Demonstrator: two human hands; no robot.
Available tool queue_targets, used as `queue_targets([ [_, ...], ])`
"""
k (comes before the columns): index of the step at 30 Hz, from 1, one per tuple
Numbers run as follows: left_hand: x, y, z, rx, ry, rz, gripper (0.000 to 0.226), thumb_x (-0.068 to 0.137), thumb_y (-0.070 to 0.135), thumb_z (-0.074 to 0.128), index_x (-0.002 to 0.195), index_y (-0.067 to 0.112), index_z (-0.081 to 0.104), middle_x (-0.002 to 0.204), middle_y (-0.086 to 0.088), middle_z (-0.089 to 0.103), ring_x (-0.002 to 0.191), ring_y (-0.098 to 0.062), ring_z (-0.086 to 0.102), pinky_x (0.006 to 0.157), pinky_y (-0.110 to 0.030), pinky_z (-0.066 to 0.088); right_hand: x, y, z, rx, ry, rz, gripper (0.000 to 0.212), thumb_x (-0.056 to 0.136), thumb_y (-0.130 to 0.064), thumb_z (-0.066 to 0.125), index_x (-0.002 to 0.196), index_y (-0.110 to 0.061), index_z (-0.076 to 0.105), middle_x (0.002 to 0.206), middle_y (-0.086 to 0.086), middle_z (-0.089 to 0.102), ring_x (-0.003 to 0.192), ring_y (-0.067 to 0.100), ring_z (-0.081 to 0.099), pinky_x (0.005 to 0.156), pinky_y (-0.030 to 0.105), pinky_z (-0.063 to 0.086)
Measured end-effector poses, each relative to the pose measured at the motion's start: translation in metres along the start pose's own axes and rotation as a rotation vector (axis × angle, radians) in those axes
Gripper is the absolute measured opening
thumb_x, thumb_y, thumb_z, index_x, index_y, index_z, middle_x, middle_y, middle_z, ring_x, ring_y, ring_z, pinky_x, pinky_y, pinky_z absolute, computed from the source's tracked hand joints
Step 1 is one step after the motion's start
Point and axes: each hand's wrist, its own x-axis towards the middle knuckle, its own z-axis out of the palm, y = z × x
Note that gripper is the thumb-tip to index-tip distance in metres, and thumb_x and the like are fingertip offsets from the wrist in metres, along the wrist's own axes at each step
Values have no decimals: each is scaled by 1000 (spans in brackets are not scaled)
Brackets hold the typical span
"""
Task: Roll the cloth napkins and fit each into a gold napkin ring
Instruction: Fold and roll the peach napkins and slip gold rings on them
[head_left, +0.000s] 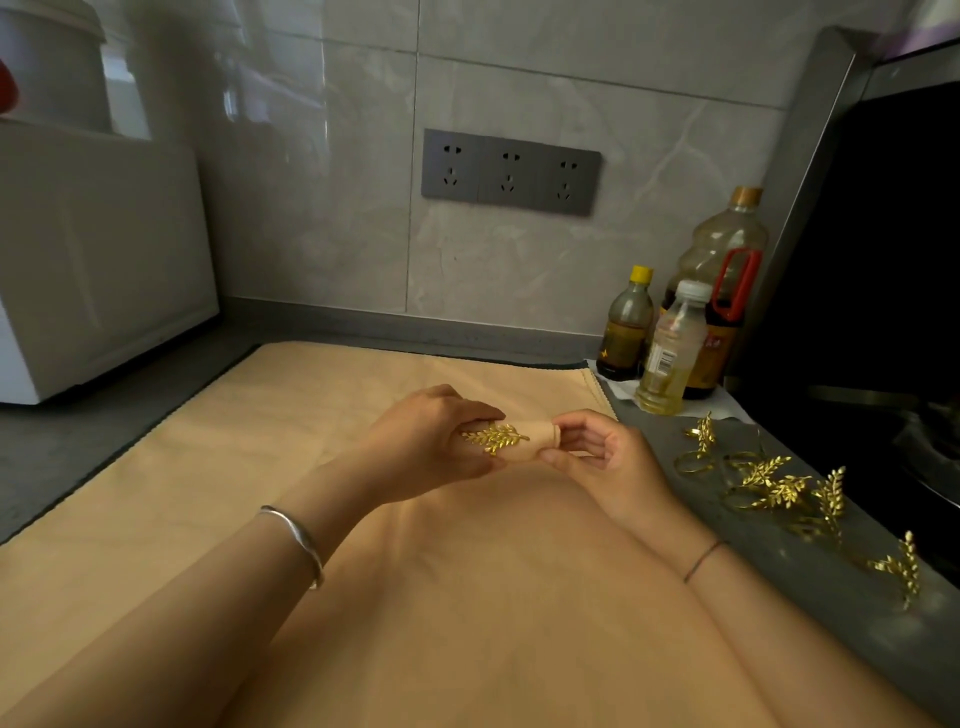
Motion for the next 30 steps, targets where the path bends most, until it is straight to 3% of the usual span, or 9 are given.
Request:
queue_targets([
  [6, 0, -1, 3, 49, -1, 55, 57, 84, 44, 63, 137, 34, 43, 120, 8, 55, 96, -4, 42, 85, -19, 39, 2, 7, -3, -37, -17, 32, 32, 75, 2, 72, 88, -26, 61, 84, -8, 67, 78, -3, 63, 73, 12, 48],
  [10, -5, -19, 11, -99, -95, -77, 73, 71, 51, 73, 135, 36, 41, 131, 13, 48, 106, -6, 49, 87, -13, 38, -2, 19, -16, -119, -107, 93, 29, 73, -6, 78, 90, -21, 61, 88, -3, 67, 82, 1, 62, 79, 18, 48],
  [14, -4, -28, 14, -155, -111, -137, 62, 70, 49, 75, 126, 34, 51, 116, 13, 56, 91, -5, 52, 74, -12, 45, -3, 17, -20, -223, -172, 114, 38, 71, -22, 81, 102, -20, 60, 102, -7, 64, 96, 1, 59, 87, 19, 46],
  [19, -3, -24, 20, -118, -103, -84, 56, 74, 47, 73, 124, 28, 55, 115, 11, 60, 90, -4, 53, 72, -8, 43, 1, 6, 3, -362, -171, 24, 55, 70, -37, 80, 120, -35, 58, 116, -17, 61, 109, -2, 54, 95, 22, 45],
  [23, -4, -24, 23, -130, -93, -48, 49, 78, 46, 70, 121, 27, 57, 113, 8, 64, 87, -3, 54, 77, -14, 46, 6, 4, 10, -464, -180, 2, 48, 69, -38, 80, 114, -31, 64, 111, -15, 63, 103, 2, 57, 94, 27, 47],
  [30, -2, -26, 29, -175, -66, -22, 46, 80, 44, 68, 121, 23, 58, 113, 6, 64, 86, -3, 53, 69, -3, 38, 6, 5, 14, -456, -149, -13, 47, 67, -48, 77, 110, -31, 67, 106, -14, 65, 99, 2, 59, 90, 29, 49],
])
